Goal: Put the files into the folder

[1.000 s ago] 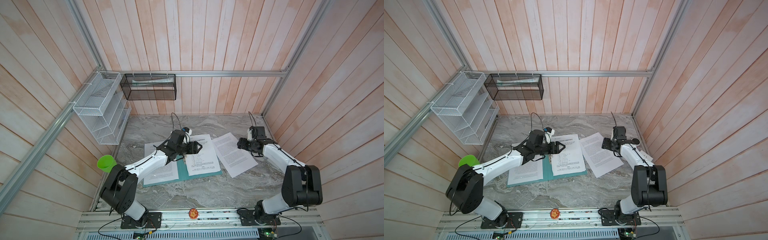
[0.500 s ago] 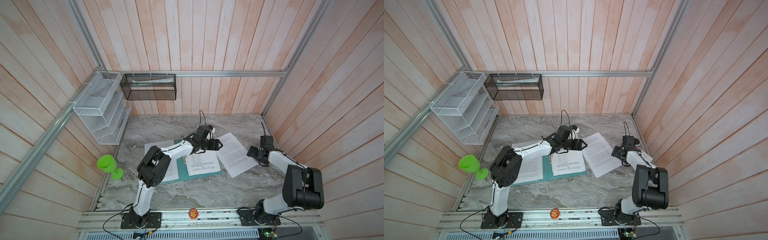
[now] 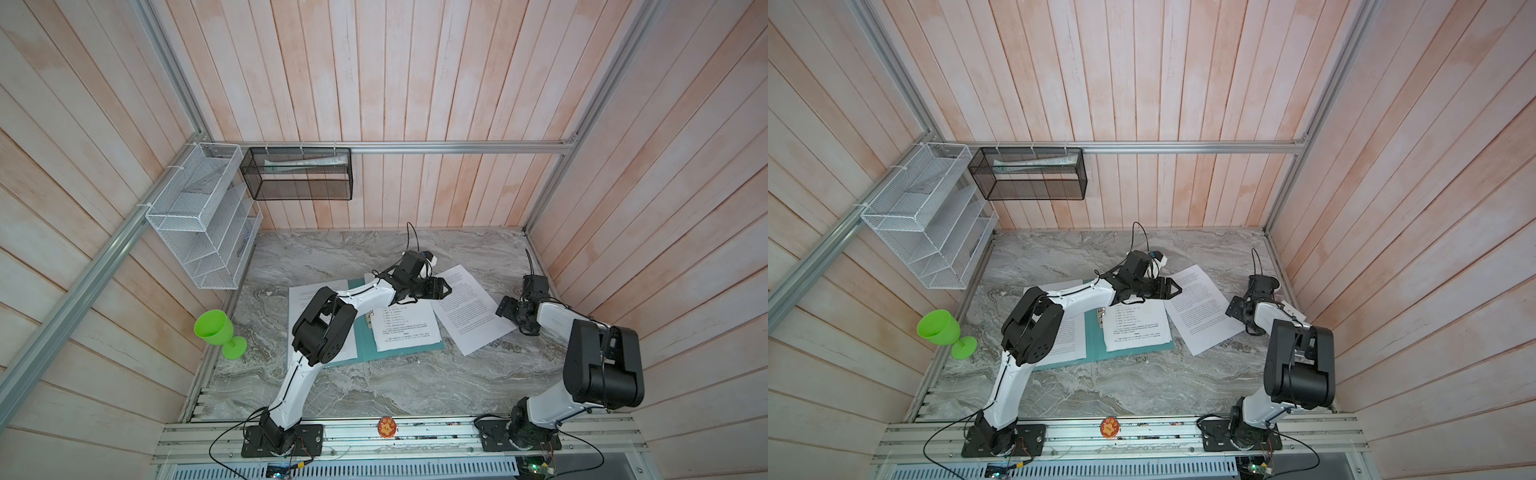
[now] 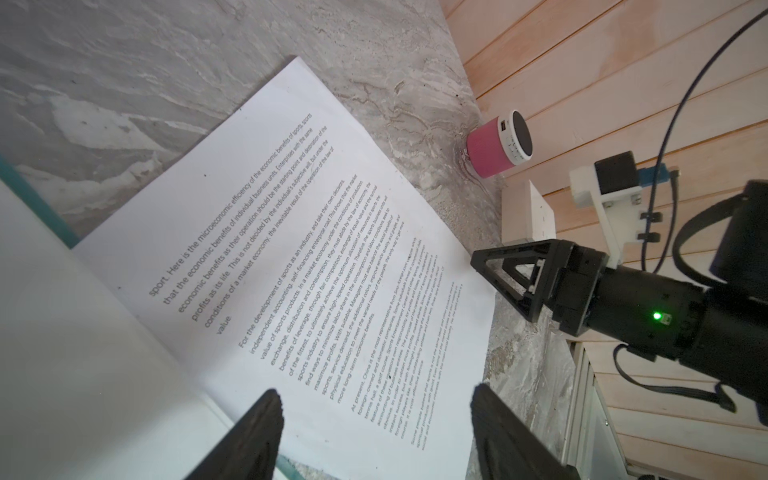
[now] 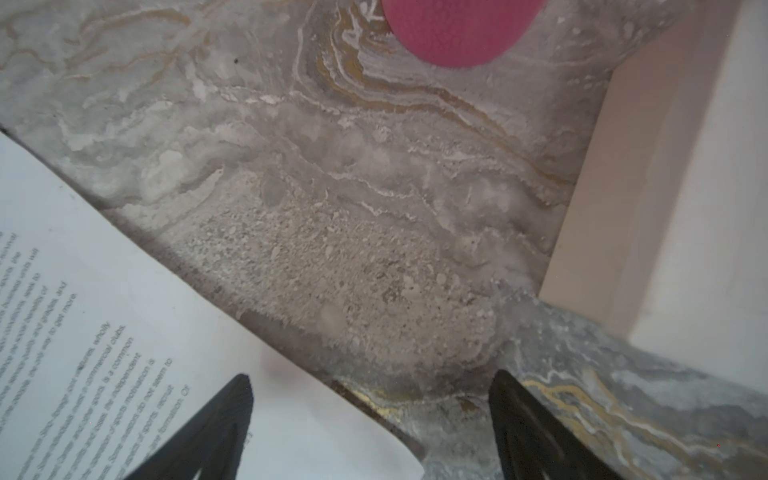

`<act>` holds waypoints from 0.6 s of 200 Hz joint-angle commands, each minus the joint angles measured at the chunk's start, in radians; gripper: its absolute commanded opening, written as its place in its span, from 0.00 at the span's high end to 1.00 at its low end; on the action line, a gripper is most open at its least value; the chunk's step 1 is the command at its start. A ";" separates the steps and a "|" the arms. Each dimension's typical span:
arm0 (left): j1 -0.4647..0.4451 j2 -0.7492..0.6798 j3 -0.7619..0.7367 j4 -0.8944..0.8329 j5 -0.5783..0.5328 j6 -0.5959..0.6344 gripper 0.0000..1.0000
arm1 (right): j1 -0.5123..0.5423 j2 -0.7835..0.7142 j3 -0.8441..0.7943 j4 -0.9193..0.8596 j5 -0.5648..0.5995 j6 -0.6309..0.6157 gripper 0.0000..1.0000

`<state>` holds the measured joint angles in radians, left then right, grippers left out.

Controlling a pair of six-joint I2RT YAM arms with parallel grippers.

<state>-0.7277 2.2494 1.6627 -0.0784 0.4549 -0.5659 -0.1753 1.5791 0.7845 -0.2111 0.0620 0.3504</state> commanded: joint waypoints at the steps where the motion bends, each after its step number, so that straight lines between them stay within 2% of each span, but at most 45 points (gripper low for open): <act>1: -0.001 0.041 0.034 0.023 0.034 -0.003 0.26 | -0.014 0.014 0.008 0.021 -0.039 -0.004 0.12; 31: -0.001 0.072 0.039 0.030 0.050 -0.008 0.26 | -0.016 0.048 0.014 0.031 -0.121 -0.022 0.14; 69: -0.001 0.100 0.046 0.017 0.063 0.003 0.26 | -0.018 0.126 0.040 0.025 -0.304 -0.057 0.18; 120: 0.002 0.133 0.065 -0.009 0.072 0.017 0.26 | -0.016 0.212 0.062 0.013 -0.494 -0.083 0.24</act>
<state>-0.7277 2.3455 1.6958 -0.0742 0.5064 -0.5682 -0.1936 1.7138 0.8761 -0.0925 -0.2714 0.2798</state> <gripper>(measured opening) 0.738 0.769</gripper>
